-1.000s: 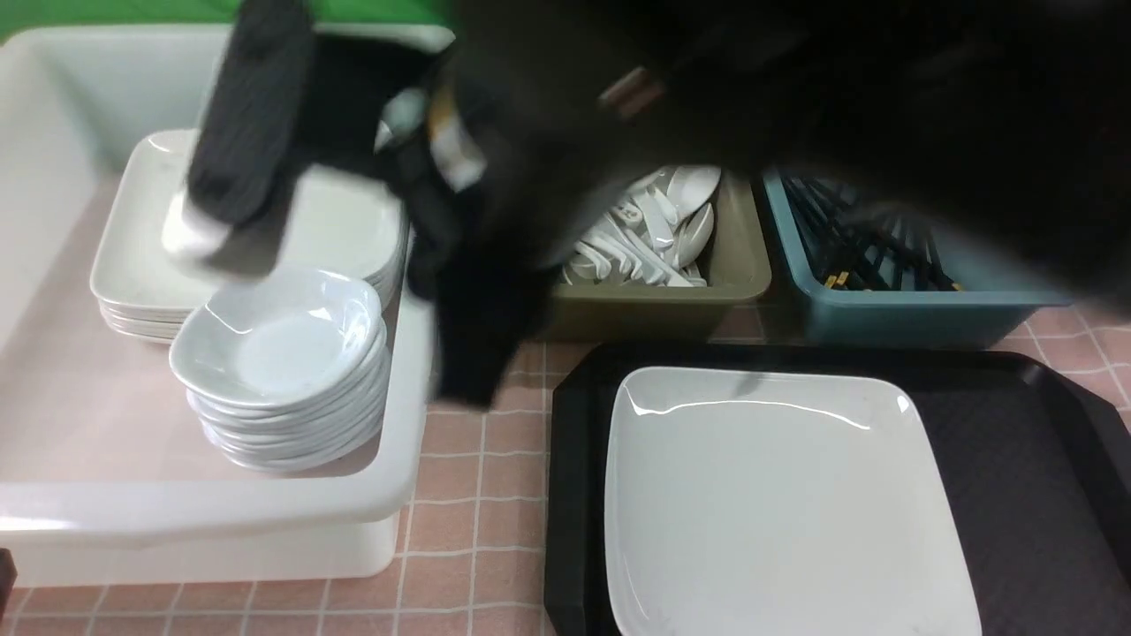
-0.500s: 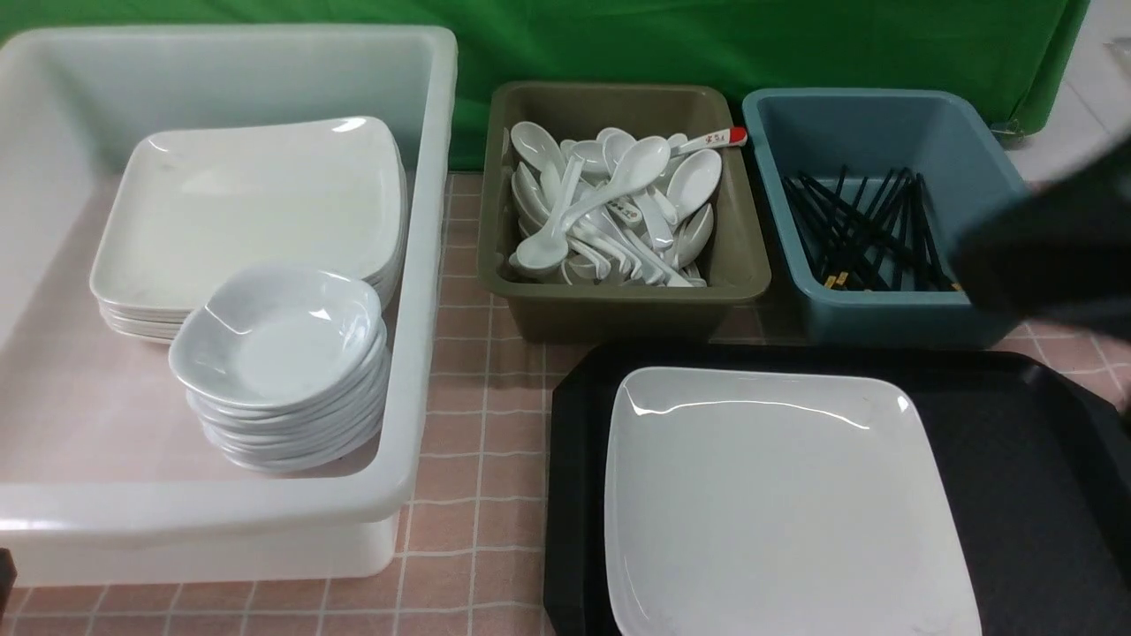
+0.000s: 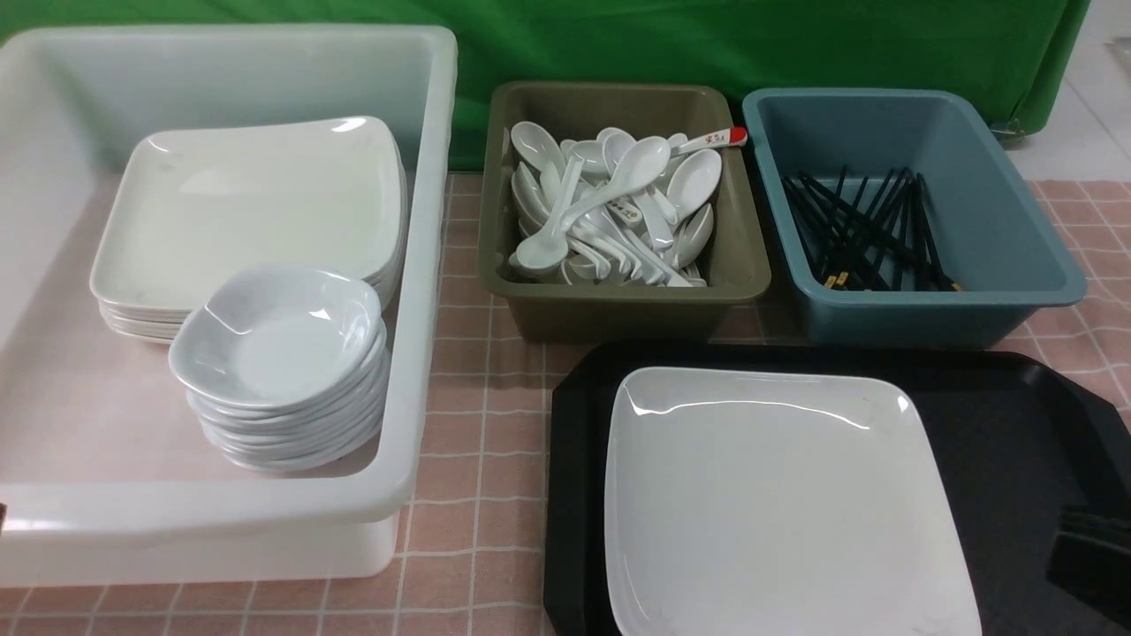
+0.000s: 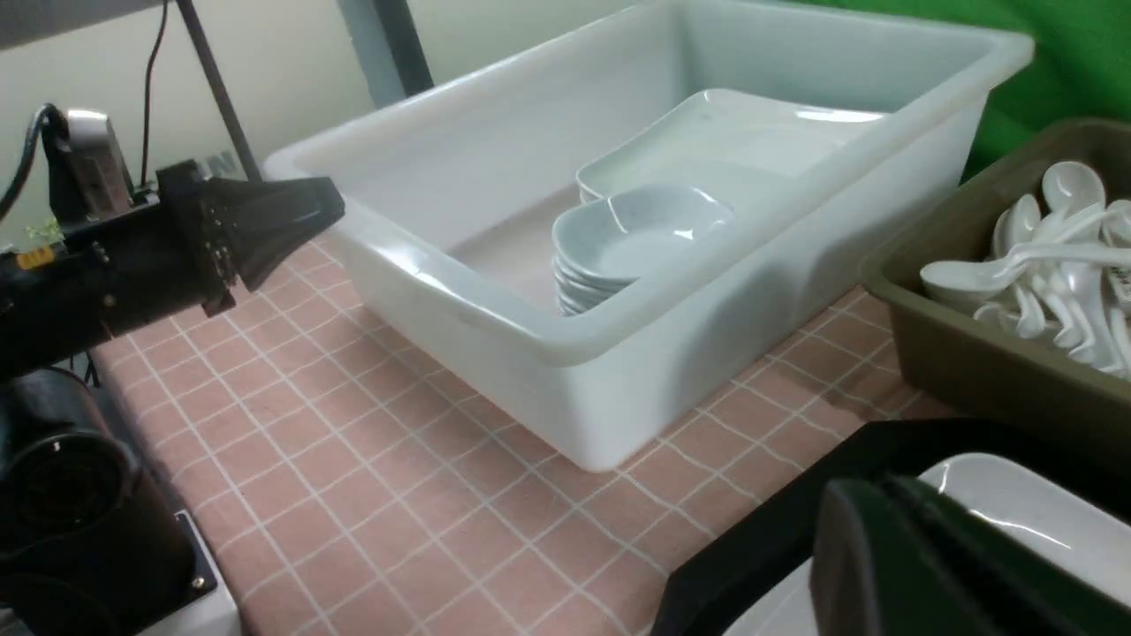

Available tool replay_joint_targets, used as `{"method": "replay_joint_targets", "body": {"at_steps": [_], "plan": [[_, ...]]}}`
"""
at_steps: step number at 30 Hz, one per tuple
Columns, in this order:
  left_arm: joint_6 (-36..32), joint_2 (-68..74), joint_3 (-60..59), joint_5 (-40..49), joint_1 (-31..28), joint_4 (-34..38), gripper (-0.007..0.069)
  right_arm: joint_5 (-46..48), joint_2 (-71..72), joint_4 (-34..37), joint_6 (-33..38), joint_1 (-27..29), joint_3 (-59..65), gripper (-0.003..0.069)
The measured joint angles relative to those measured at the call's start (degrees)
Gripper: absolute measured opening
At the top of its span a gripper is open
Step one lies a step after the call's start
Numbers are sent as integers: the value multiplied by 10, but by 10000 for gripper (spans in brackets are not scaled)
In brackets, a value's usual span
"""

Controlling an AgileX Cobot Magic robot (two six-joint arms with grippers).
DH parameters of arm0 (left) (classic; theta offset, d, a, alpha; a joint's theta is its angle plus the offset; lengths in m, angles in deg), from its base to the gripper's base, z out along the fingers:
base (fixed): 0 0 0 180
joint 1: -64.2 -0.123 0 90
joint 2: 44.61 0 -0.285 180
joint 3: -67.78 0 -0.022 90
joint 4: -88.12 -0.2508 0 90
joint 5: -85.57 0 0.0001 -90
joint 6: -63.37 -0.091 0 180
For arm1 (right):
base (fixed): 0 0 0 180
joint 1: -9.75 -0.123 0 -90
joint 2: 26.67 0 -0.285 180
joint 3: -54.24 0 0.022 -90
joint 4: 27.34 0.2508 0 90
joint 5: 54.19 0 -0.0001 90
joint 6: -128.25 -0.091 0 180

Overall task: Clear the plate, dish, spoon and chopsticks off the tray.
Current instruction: Use the left arm to grab a plate from the dinner plate

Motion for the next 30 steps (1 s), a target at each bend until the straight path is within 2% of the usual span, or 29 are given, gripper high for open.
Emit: {"method": "replay_joint_targets", "body": {"at_steps": [4, 7, 12, 13, 16, 18, 19, 20, 21, 22, 25, 30], "plan": [[22, 0, 5, -4, 0, 42, 24, 40, 21, -7, -1, 0, 1, 30], [17, 0, 35, 29, 0, 37, 24, 55, 21, -13, -1, 0, 1, 30], [-38, 68, 192, 139, 0, -7, 24, 92, 21, -38, -1, 0, 1, 30], [-74, 144, 269, 229, 0, -26, 24, 112, 21, -55, -1, 0, 1, 30], [-137, 267, 364, 381, 0, -36, 24, 141, 21, -73, -7, 0, 1, 30], [-199, 374, 432, 518, 0, -38, 24, 158, 21, -80, -12, 0, 1, 30], [-211, 396, 444, 529, 0, -38, 24, 159, 21, -81, -12, 0, 1, 30], [-247, 468, 481, 597, 0, -31, 24, 163, 21, -83, -12, 0, 1, 30], [-247, 477, 485, 604, 0, -29, 24, 164, 21, -83, -12, 0, 1, 30], [-277, 537, 505, 633, 7, -4, 24, 165, 21, -83, -13, 0, 1, 30], [-318, 640, 515, 642, 56, 37, 24, 170, 21, -85, -13, 0, 1, 30], [-298, 746, 521, 580, 227, 46, 43, 173, 21, -85, -14, 0, 1, 30]]}}
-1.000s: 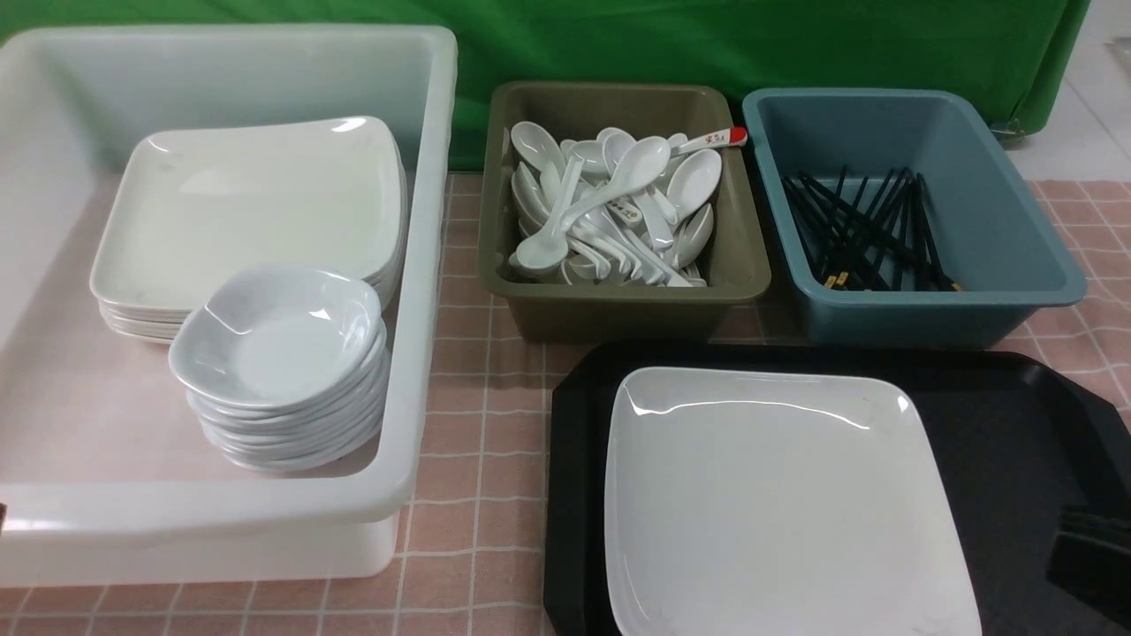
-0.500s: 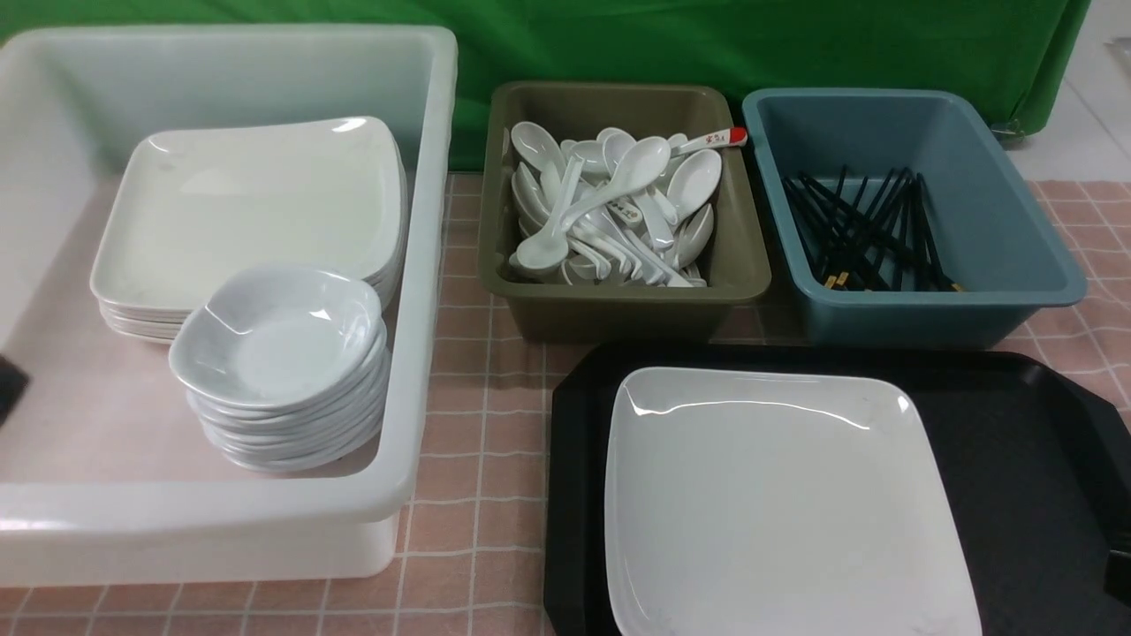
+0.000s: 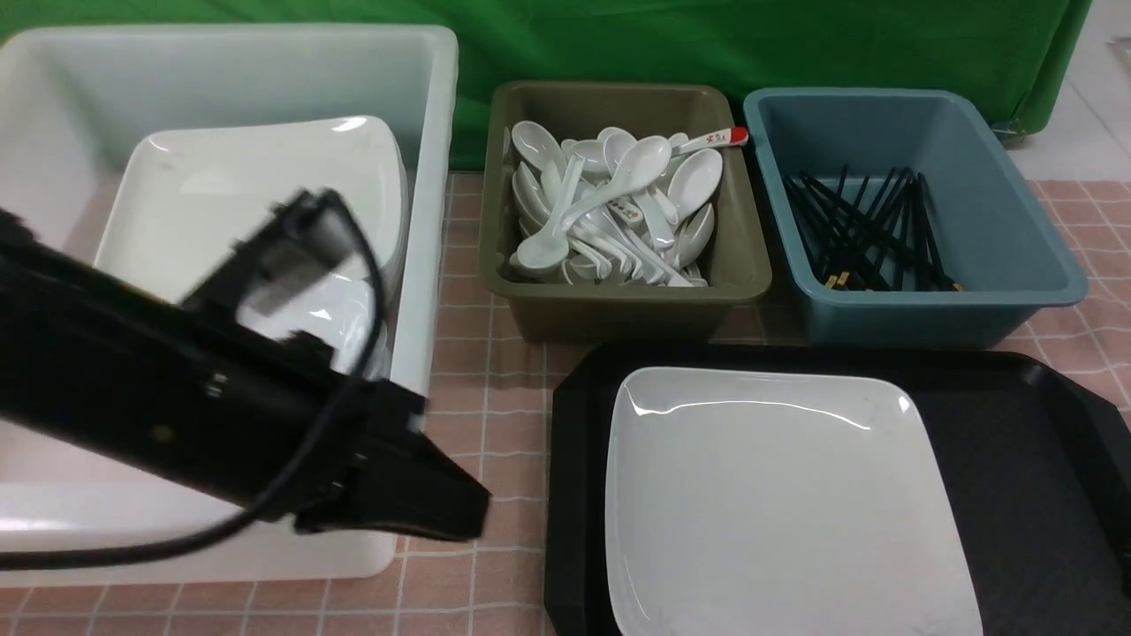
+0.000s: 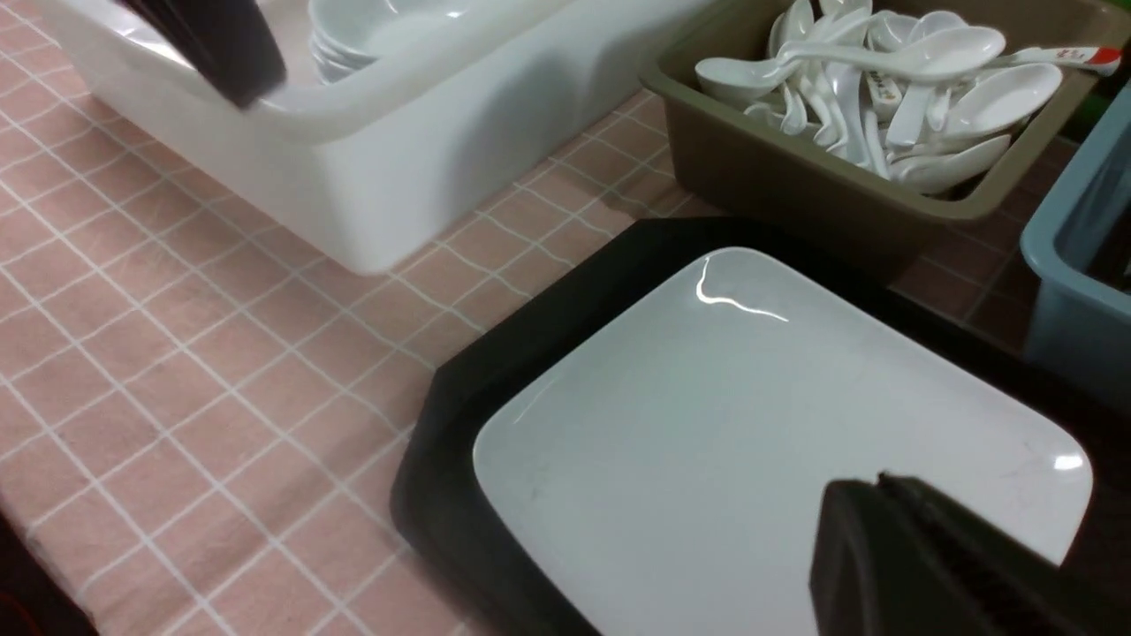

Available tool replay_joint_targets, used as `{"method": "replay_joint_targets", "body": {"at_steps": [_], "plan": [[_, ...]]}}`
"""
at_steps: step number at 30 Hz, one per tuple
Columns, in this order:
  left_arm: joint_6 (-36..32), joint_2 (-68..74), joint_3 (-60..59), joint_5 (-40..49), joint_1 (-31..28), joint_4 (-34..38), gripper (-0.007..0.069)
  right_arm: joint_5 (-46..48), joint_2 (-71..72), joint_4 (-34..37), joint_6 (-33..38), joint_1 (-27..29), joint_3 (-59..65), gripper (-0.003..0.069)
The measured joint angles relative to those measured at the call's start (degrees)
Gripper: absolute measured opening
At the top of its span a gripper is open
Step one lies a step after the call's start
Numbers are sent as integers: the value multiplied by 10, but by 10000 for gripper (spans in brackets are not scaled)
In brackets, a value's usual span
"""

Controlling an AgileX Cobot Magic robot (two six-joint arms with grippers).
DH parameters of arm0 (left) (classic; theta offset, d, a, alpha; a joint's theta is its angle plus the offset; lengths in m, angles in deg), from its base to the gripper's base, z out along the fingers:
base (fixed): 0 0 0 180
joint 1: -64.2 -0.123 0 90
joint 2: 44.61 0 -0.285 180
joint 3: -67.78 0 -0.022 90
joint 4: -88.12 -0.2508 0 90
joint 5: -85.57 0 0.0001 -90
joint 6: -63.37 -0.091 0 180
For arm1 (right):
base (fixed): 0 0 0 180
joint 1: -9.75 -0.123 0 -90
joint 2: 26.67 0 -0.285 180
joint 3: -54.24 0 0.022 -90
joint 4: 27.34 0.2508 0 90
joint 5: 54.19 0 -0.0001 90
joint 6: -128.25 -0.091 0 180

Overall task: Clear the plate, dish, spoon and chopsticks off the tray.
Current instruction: Use the left arm to grab a plate from the dinner plate

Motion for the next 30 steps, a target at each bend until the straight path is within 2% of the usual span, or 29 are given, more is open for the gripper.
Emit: {"method": "replay_joint_targets", "body": {"at_steps": [1, 2, 3, 5, 6, 8, 10, 12, 13, 15, 21, 30], "plan": [[3, 4, 1, -8, 7, 0, 49, 0, 0, 0, -1, 0, 0, 30], [22, 31, 6, -43, 57, -7, 80, 0, 0, -1, -1, 0, 0, 30], [22, 31, 6, -43, 57, -7, 80, 0, 0, -1, -1, 0, 0, 30], [59, 74, 11, -100, 123, -17, 169, 0, 0, -1, -4, 0, 0, 30], [66, 79, 11, -104, 130, -17, 177, 0, 0, -1, -5, 0, 0, 30], [102, 115, 11, -147, 166, -23, 287, 0, 0, -1, -15, 0, 0, 30], [114, 139, 11, -170, 181, -23, 372, 0, 0, -1, -17, 0, 0, 30], [116, 154, 11, -177, 187, -23, 411, 0, 0, -1, -17, 0, 0, 30], [120, 174, 11, -187, 189, -23, 470, 0, 0, -1, -18, 0, 0, 30], [129, 195, 11, -203, 189, -23, 512, 0, 0, -1, -18, 0, 0, 30], [138, 242, 15, -237, 188, -28, 539, 1, 0, -1, -18, 0, 0, 30], [130, 291, 51, -246, 188, -30, 489, 8, 0, -1, -18, 0, 1, 31]]}}
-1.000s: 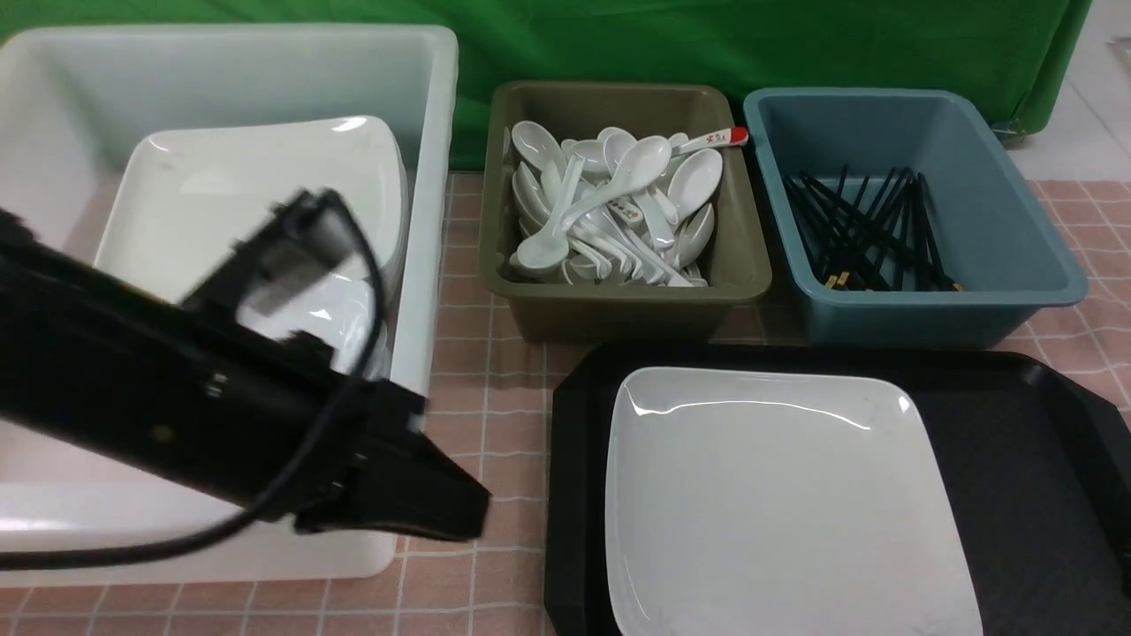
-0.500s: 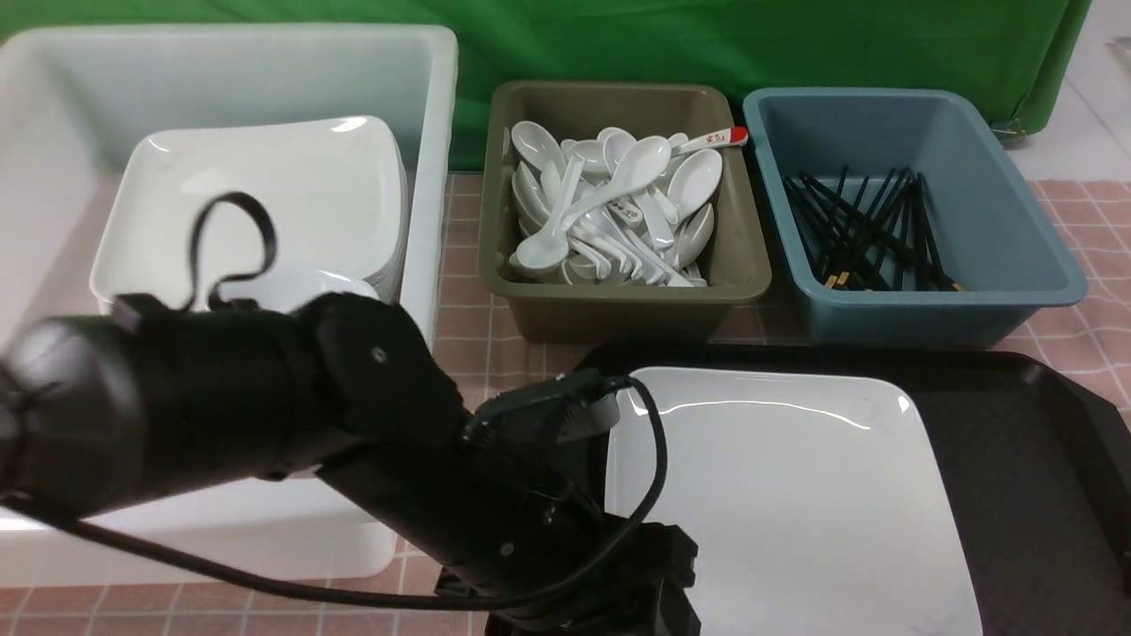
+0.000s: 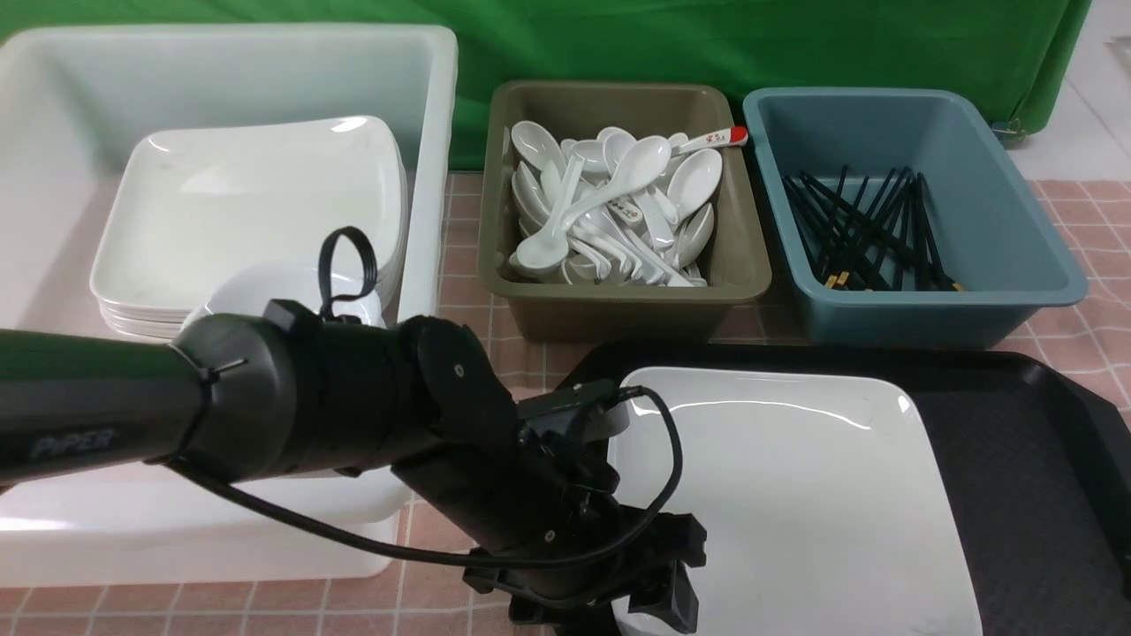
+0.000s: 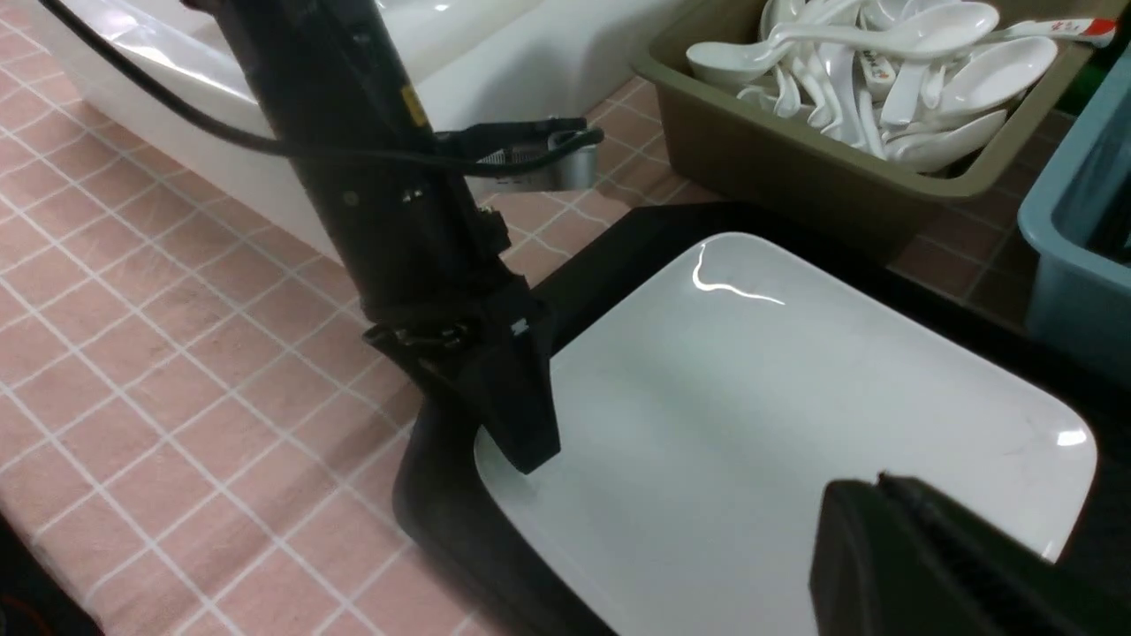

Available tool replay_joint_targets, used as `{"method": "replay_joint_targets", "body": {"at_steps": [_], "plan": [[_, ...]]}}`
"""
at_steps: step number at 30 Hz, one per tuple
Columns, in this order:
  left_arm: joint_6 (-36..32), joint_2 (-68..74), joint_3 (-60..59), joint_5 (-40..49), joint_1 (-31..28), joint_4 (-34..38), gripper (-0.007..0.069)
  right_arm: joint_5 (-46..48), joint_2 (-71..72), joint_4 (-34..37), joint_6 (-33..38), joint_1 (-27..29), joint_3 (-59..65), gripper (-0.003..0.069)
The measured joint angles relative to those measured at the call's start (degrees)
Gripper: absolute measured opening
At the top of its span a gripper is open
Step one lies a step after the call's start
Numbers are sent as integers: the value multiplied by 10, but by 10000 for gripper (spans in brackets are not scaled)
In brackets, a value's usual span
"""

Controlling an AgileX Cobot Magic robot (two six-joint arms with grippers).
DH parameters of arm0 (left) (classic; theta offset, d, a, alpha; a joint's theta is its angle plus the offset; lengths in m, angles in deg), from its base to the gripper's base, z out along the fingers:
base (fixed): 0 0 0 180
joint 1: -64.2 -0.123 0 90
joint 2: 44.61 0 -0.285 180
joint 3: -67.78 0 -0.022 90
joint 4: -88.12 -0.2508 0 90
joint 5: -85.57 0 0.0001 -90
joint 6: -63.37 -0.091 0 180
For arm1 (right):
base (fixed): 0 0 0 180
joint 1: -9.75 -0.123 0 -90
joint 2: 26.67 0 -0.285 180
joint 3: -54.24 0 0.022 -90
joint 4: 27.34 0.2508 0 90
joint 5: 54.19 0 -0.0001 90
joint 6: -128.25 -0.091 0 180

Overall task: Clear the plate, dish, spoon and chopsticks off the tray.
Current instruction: Use the left arm to grab a plate from the dinner plate

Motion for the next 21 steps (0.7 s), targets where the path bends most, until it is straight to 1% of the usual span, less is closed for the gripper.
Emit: {"method": "replay_joint_targets", "body": {"at_steps": [5, 7, 8, 9, 11, 15, 21], "plan": [[-9, 14, 2, -11, 0, 26, 485, 0, 0, 0, 0, 0, 0, 32], [-44, 23, 2, -24, 0, 61, 485, 0, 0, 0, 0, 0, 0, 32], [-48, 24, 2, -26, 0, 61, 485, 0, 0, 0, 0, 0, 0, 32], [-74, 29, 2, -37, 1, 85, 485, 0, 0, 0, 0, 0, 0, 34], [-87, 36, 2, -52, 5, 105, 485, 0, 0, 0, 0, 0, 0, 34], [-97, 43, 5, -75, 12, 127, 483, 0, 0, 0, -1, 0, 0, 35], [-107, 53, 8, -84, 16, 154, 481, -4, 0, 0, -11, 0, 0, 37]]}}
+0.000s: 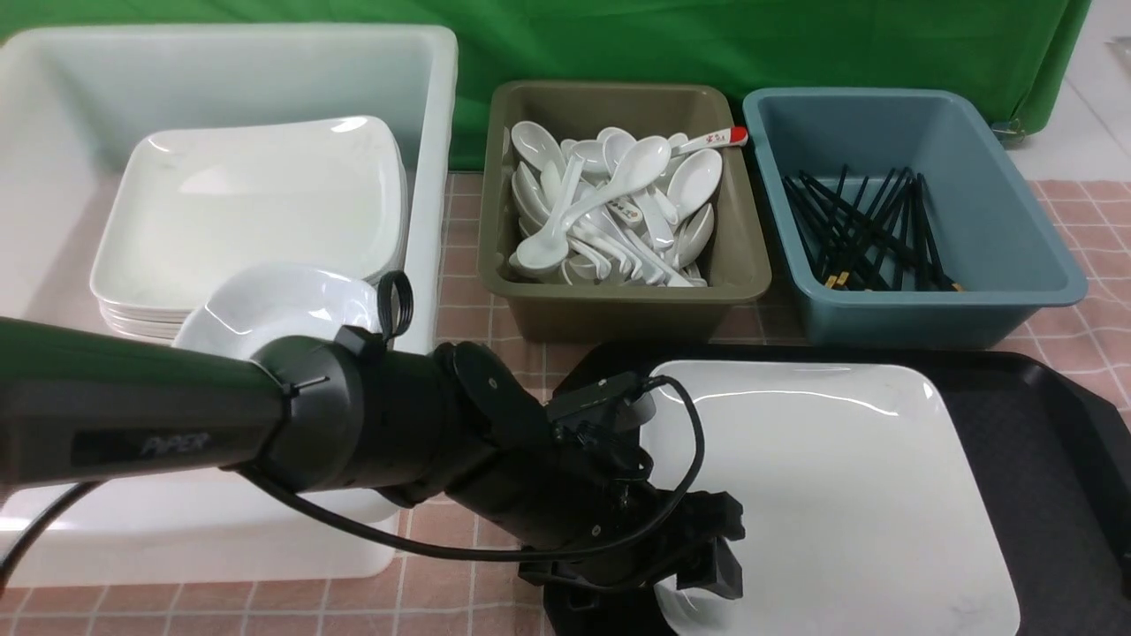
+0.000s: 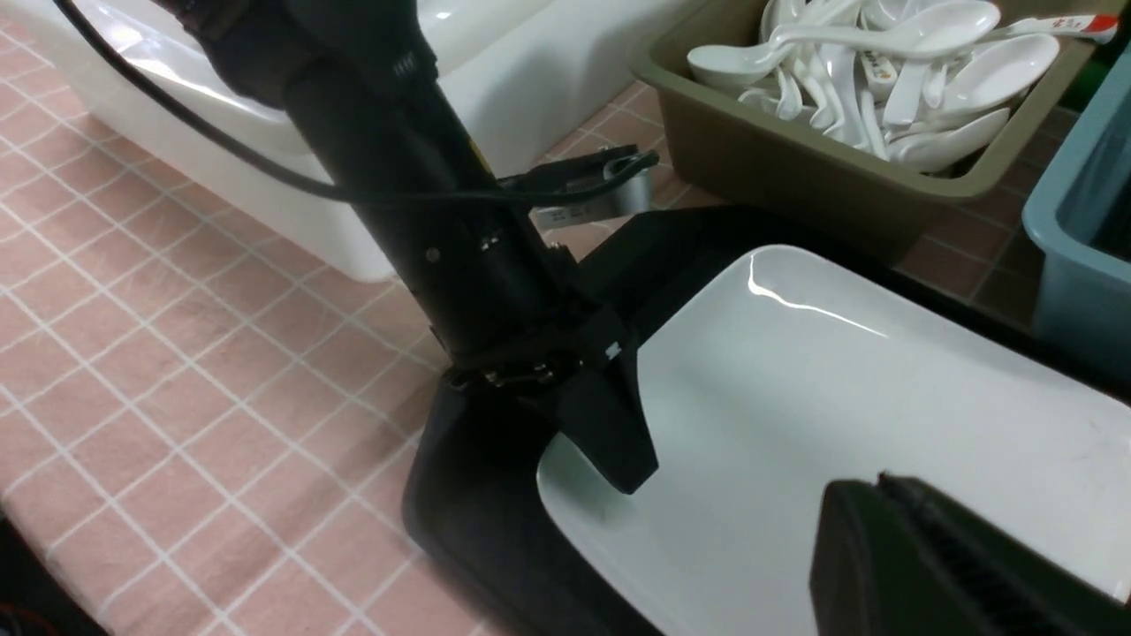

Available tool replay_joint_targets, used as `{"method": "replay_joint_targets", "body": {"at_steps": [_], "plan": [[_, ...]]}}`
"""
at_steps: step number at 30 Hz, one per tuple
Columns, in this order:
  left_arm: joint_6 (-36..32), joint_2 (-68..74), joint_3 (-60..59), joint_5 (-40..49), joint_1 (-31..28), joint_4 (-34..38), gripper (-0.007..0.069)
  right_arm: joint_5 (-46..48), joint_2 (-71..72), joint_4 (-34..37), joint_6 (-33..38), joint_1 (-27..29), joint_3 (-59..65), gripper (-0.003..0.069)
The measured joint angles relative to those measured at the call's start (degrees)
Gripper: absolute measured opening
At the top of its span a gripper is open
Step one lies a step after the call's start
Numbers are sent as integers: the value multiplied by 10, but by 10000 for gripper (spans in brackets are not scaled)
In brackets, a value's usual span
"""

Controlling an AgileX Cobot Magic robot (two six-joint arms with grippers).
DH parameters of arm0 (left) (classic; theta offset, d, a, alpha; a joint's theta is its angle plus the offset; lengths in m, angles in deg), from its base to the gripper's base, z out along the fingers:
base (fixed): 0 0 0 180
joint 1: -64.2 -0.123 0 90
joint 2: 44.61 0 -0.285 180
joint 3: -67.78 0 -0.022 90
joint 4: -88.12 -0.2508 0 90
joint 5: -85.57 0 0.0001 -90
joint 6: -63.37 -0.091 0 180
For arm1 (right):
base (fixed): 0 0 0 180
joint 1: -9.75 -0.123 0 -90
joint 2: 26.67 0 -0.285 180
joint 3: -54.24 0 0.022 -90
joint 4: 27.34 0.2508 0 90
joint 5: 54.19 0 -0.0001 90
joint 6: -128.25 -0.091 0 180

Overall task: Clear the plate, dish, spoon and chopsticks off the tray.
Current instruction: Use the left arm to grab a plate from the dinner plate

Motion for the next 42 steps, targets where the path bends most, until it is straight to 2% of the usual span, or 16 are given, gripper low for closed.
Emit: {"method": "replay_joint_targets", "body": {"at_steps": [5, 9, 16, 19, 22, 33, 37, 42], "plan": [[0, 4, 3, -3, 1, 4, 479, -12, 0, 0, -2, 0, 0, 37], [0, 10, 4, -6, 1, 8, 449, -27, 0, 0, -2, 0, 0, 37], [4, 29, 8, -6, 0, 12, 323, -38, 0, 0, -2, 0, 0, 37], [3, 33, 10, -3, 0, 1, 195, -38, 0, 0, -2, 0, 0, 37], [7, 34, 10, -4, -4, 8, 117, -38, 0, 0, -2, 0, 0, 37], [-1, 1, 1, -11, 0, 7, 97, -33, 0, -1, -3, 0, 0, 37], [-4, -38, -2, -11, 0, -1, 52, -33, 0, -1, -3, 0, 0, 37], [-9, -84, -3, -14, 0, -13, 33, -33, 0, -1, -3, 0, 0, 37]]}}
